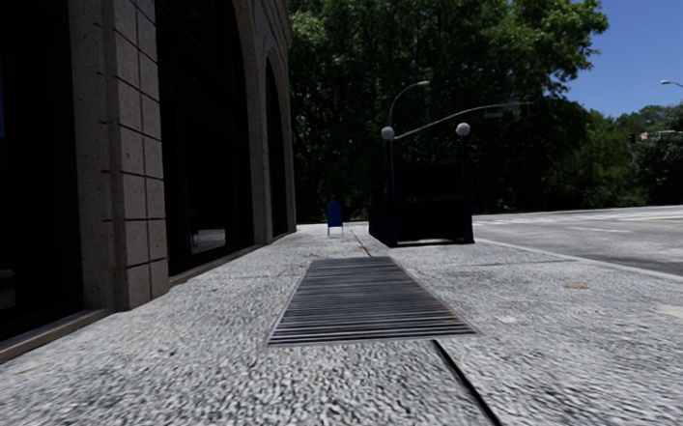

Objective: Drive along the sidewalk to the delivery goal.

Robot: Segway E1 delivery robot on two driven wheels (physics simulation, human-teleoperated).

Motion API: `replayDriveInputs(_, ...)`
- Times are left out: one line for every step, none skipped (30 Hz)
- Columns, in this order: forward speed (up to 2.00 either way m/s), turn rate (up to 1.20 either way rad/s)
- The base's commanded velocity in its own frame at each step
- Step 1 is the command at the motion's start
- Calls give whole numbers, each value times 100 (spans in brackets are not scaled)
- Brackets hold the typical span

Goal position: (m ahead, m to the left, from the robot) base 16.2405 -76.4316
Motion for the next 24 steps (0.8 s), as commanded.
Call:
replayDriveInputs(200, 0)
replayDriveInputs(200, 0)
replayDriveInputs(200, 0)
replayDriveInputs(200, 0)
replayDriveInputs(200, 0)
replayDriveInputs(200, 0)
replayDriveInputs(200, 0)
replayDriveInputs(200, 0)
replayDriveInputs(200, 0)
replayDriveInputs(200, 0)
replayDriveInputs(200, 0)
replayDriveInputs(200, 0)
replayDriveInputs(200, 0)
replayDriveInputs(200, 0)
replayDriveInputs(200, 0)
replayDriveInputs(200, 0)
replayDriveInputs(200, 0)
replayDriveInputs(200, 0)
replayDriveInputs(200, 0)
replayDriveInputs(200, 0)
replayDriveInputs(200, 0)
replayDriveInputs(200, 0)
replayDriveInputs(200, 0)
replayDriveInputs(200, 0)
